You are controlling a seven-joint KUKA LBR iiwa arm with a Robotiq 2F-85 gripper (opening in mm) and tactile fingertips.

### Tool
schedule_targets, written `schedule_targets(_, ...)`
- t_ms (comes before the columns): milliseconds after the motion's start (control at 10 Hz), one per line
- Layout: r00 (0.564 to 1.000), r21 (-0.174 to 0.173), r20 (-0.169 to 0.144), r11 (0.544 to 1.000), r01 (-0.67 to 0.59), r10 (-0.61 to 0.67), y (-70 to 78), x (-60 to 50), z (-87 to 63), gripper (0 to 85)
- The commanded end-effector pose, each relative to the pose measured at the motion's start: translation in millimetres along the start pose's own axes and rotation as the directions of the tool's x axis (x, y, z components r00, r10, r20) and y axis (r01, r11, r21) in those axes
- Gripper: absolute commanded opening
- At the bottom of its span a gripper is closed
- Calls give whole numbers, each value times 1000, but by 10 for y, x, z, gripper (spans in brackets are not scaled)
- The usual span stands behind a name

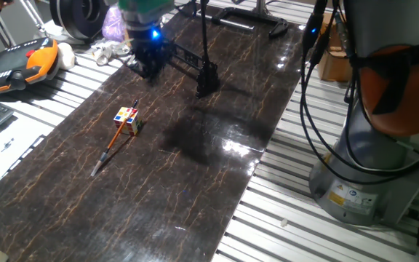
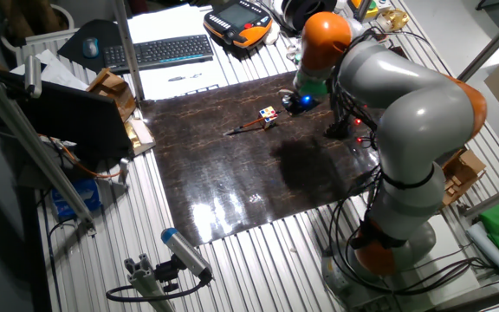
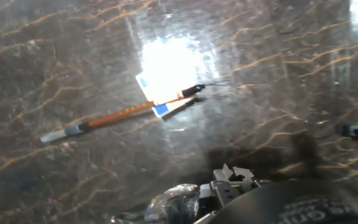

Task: Place the brush on the pen rack

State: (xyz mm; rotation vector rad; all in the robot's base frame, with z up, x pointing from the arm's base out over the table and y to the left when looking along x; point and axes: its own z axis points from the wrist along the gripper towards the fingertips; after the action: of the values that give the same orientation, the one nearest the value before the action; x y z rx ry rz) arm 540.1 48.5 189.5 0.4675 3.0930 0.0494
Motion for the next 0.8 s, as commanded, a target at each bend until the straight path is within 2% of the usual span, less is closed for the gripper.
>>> schedule_targets(0,1000,0,1,1000,-11,11,44,2,45,7)
schedule_targets(400,995,9,-18,995,-101,101,260,-50,208,7)
schedule_targets(600,985,28,-14,985,-172,173,400,-56,306,7)
schedule_targets(700,978,18,-19,978,-209,209,433,-43,349,7)
